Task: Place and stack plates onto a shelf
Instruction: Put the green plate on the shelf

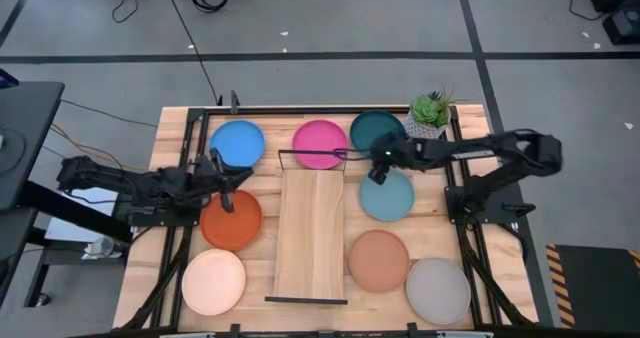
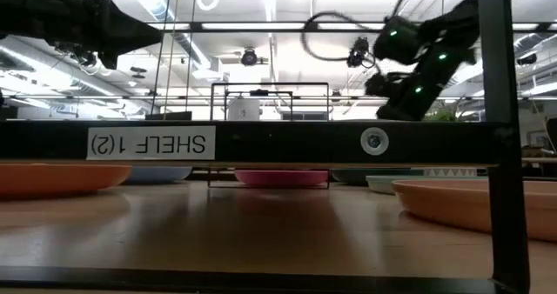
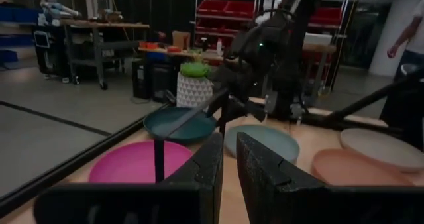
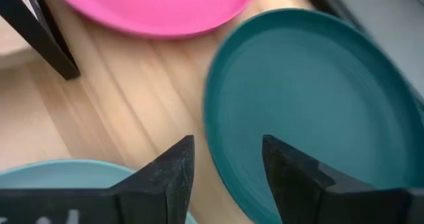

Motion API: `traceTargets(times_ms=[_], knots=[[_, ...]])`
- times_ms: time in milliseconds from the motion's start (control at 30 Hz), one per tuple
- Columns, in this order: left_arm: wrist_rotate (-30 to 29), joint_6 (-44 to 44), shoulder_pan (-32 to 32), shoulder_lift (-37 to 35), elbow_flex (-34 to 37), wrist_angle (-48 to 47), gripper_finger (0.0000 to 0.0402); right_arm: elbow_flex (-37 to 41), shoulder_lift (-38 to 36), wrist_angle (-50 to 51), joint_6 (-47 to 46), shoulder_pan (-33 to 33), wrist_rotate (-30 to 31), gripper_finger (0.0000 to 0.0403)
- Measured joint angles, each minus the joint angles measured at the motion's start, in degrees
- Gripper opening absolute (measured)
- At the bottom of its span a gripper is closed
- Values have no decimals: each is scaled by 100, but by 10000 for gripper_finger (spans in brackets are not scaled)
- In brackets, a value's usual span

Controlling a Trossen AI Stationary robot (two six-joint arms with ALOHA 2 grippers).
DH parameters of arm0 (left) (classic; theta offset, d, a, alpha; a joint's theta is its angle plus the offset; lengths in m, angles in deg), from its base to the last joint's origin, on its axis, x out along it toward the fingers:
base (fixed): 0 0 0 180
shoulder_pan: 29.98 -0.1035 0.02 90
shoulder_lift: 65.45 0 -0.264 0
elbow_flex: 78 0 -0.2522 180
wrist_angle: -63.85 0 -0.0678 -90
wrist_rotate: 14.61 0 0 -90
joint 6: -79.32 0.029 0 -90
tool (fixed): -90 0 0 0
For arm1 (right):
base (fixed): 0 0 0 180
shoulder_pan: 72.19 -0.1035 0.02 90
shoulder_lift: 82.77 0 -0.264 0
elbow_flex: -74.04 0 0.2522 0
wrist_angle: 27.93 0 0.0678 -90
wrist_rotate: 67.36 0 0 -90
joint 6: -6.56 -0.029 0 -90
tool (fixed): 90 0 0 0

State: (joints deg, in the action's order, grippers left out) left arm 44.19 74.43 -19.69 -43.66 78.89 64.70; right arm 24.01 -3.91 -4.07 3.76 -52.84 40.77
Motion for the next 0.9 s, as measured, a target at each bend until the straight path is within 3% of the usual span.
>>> traceTargets(times_ms=[100, 367, 767, 900], knots=[[0, -25, -1, 86, 0, 0, 50, -285, 530, 79, 236, 3, -55, 187], [-2, -25, 1, 72, -4, -29, 50, -504, 1385, 235, 784, 39, 548, 153], [-2, 71, 10, 72, -9, 31, 50, -520, 1430, 324, 1047, 45, 634, 23], [-2, -7, 57, 70, -9, 23, 50, -521, 1344, 348, 1064, -30, 646, 16]])
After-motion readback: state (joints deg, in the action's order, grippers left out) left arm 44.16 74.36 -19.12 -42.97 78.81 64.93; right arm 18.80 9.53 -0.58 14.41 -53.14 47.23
